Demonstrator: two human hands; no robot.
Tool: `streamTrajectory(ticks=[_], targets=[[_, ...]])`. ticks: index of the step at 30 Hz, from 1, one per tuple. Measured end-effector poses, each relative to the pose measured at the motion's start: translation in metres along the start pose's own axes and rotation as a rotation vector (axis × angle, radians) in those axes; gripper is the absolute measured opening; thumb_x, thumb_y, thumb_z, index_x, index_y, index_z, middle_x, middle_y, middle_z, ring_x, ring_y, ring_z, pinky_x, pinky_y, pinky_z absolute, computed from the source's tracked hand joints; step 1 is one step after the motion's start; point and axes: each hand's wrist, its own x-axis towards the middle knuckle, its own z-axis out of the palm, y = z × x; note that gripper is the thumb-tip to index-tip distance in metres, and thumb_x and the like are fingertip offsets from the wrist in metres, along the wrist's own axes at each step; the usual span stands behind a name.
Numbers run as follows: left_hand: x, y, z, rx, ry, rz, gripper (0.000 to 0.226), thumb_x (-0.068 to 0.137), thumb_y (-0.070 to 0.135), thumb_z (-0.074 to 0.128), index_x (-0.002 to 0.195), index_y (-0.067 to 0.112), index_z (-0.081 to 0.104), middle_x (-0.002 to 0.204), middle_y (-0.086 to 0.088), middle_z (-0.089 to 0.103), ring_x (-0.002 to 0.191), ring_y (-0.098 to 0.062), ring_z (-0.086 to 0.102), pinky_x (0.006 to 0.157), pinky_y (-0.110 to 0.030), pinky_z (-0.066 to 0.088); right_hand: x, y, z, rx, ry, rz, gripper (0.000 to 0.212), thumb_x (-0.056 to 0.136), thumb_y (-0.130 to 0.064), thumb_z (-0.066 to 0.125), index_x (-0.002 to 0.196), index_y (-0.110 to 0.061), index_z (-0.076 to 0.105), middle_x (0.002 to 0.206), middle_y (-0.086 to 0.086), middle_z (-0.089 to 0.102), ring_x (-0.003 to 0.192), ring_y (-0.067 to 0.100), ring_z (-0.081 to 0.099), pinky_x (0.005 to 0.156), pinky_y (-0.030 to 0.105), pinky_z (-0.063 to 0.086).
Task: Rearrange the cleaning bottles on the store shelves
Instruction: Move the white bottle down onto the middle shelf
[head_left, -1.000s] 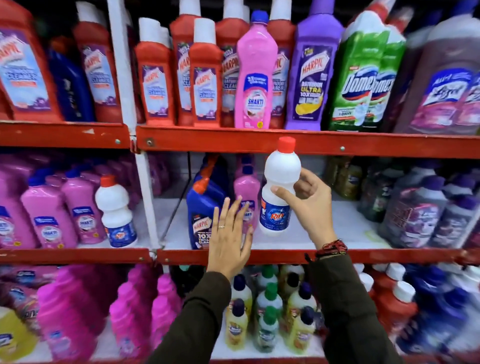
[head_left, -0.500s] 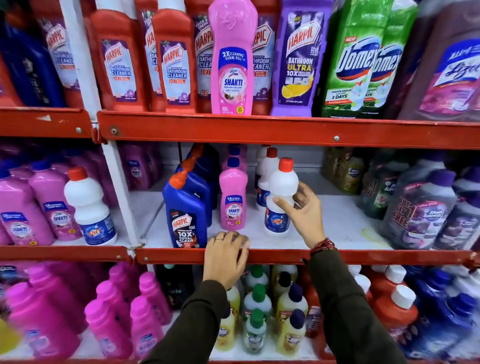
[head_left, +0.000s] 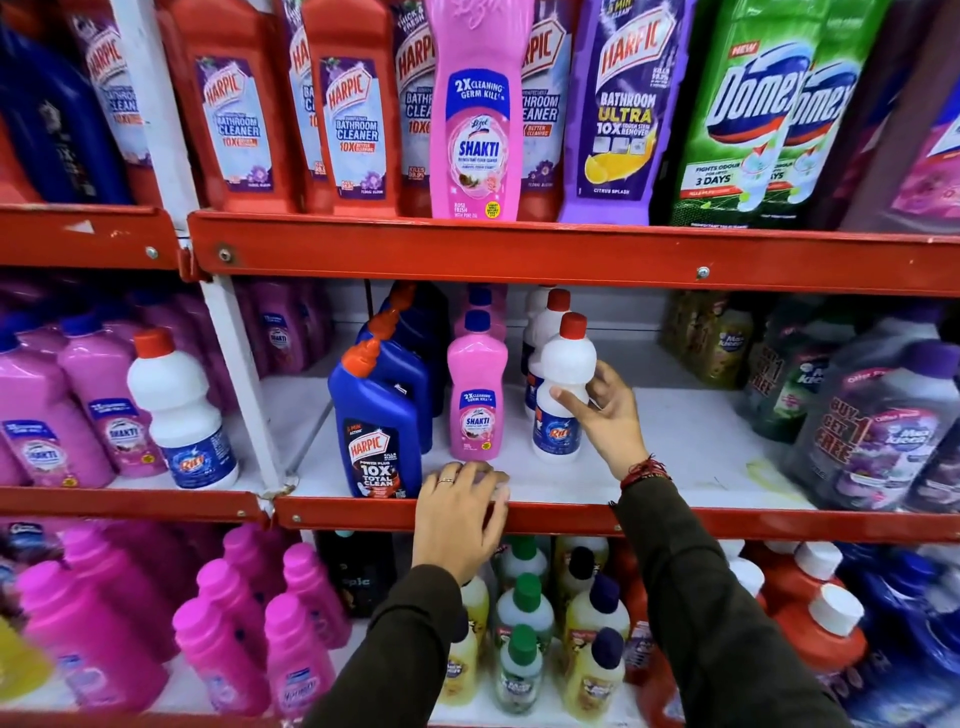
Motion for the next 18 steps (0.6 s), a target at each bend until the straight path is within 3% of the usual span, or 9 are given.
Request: streamTrajectory(ticks=[8, 12, 15, 18], targets=[[-0.002, 0.001, -0.001, -0.008, 0.024, -0.004, 0.033, 0.097, 0.043, 0.035, 0.111, 0.034, 0.063, 0.108, 0.011, 0.065, 0.1, -0.013, 0.058, 0.087, -0.031, 0.046, -0.002, 0.003, -0.004, -0.084, -0.059, 0.006, 0.062, 0.092, -0.009, 0.072, 0.148, -0.011, 0.044, 0.145, 0.013, 0.061, 0.127, 0.026, 0.06, 0.079, 0.009, 0.057], [-0.003, 0.002, -0.003, -0.033, 0.026, -0.007, 0.033, 0.097, 0.043, 0.035, 0.112, 0.034, 0.063, 0.111, 0.01, 0.065, 0.106, -0.013, 0.056, 0.093, -0.032, 0.045, -0.009, 0.002, -0.005, -0.187, -0.081, 0.005, 0.066, 0.096, -0.014, 0.068, 0.153, -0.016, 0.036, 0.152, 0.01, 0.053, 0.136, 0.028, 0.055, 0.097, 0.029, 0.053], [-0.004, 0.001, -0.003, -0.045, 0.006, -0.007, 0.035, 0.098, 0.044, 0.033, 0.118, 0.035, 0.061, 0.12, 0.007, 0.063, 0.119, -0.016, 0.053, 0.106, -0.036, 0.04, -0.023, 0.001, -0.003, -0.349, -0.037, -0.046, 0.075, 0.098, -0.023, 0.066, 0.159, -0.019, 0.023, 0.164, 0.01, 0.035, 0.146, 0.025, 0.038, 0.114, 0.041, 0.043], [-0.004, 0.0, -0.003, -0.023, -0.037, -0.006, 0.042, 0.099, 0.047, 0.028, 0.13, 0.034, 0.052, 0.134, 0.004, 0.054, 0.132, -0.02, 0.044, 0.115, -0.042, 0.034, -0.04, 0.002, 0.002, -0.623, 0.118, -0.174, 0.076, 0.099, -0.032, 0.062, 0.161, -0.015, 0.021, 0.17, 0.01, 0.021, 0.16, 0.031, 0.009, 0.129, 0.055, 0.015]])
